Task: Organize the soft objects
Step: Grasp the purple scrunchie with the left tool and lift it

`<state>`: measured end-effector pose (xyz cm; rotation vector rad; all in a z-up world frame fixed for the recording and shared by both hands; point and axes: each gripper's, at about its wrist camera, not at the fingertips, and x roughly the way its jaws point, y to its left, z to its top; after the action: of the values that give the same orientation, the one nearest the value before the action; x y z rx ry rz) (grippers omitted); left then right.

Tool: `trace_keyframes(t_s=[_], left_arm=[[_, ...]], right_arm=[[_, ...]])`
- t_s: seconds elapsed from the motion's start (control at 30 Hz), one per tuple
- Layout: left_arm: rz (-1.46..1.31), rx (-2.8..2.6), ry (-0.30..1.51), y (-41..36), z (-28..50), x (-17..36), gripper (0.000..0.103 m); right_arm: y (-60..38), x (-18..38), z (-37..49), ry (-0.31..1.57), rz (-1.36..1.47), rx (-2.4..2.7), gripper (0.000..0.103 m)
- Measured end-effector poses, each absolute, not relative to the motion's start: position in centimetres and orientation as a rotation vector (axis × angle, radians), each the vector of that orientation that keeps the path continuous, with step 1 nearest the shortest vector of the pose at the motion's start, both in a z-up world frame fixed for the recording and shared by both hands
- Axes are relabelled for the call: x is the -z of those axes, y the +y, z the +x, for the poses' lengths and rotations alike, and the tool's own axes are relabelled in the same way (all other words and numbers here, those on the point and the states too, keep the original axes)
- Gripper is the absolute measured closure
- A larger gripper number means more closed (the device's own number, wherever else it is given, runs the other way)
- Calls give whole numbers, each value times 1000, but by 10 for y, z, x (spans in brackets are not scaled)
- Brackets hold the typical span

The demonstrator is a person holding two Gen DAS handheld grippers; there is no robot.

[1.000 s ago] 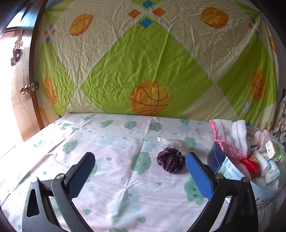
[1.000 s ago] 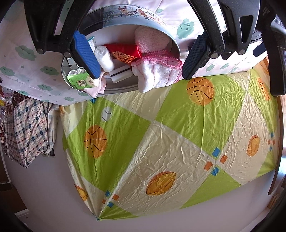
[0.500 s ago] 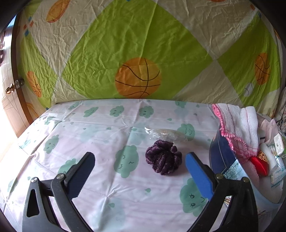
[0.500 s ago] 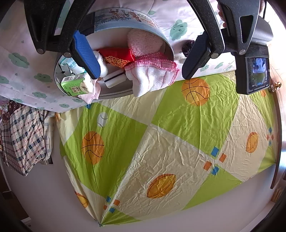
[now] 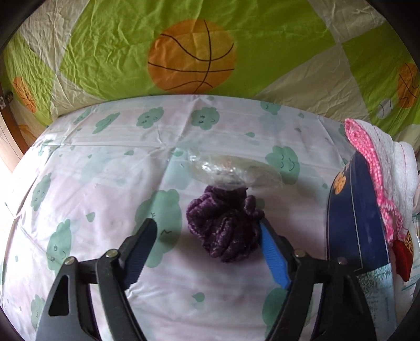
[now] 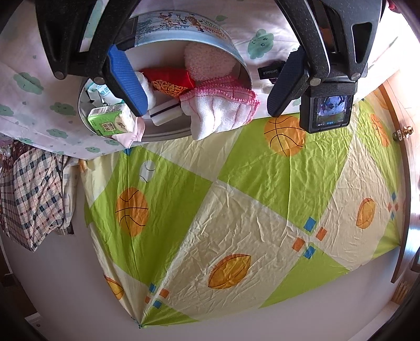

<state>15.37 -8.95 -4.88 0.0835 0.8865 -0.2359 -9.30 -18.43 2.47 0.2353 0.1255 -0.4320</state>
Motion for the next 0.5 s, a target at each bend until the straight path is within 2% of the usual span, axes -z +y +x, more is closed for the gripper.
trace_keyframes(t_s=[0.07, 0.1, 0.2, 0.5], left_arm=[[39, 244, 883, -83, 154, 47, 43], [25, 233, 877, -79, 153, 46, 58], [5, 263, 878, -70, 152, 46, 64], [-16, 210, 864, -16, 153, 44, 67]], right_arm=[[-184, -24, -92, 131, 231, 430, 9], [-184, -24, -91, 135, 228, 430, 9], [-183, -24, -88, 146, 222, 429, 9], [-172, -24, -76, 190, 167, 419, 9]])
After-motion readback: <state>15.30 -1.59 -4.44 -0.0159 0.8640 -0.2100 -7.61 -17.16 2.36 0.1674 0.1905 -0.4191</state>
